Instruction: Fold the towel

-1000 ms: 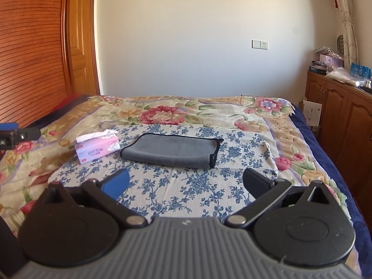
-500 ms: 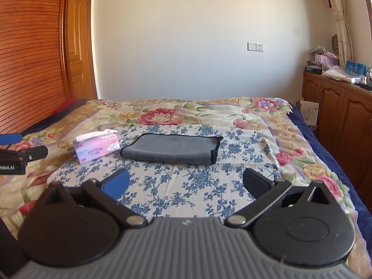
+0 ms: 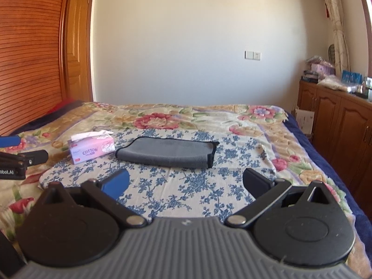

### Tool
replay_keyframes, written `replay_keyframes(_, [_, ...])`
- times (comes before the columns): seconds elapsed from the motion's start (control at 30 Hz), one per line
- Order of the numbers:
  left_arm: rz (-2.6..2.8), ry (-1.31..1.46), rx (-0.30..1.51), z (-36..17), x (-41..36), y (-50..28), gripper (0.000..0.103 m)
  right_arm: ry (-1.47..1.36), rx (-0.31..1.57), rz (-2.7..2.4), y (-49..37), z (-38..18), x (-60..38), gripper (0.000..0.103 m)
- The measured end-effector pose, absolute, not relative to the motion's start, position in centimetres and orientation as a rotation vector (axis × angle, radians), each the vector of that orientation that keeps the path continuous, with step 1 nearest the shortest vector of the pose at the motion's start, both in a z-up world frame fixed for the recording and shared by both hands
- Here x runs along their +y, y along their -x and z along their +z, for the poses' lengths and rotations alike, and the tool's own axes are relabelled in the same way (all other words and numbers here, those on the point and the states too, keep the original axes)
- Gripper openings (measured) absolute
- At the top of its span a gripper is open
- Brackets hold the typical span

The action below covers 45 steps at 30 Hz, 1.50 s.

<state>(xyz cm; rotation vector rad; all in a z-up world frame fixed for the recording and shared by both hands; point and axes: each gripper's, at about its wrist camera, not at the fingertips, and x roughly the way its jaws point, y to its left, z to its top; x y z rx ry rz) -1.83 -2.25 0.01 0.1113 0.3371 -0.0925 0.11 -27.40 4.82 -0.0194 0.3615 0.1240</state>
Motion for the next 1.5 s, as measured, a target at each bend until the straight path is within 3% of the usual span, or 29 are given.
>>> replay_keyframes(1.5, [-0.062, -0.079, 0.263, 0.4, -1.2, 2.6, 0.103, -0.003, 0.259, 0.044, 0.7, 4.7, -28.3, 0.103])
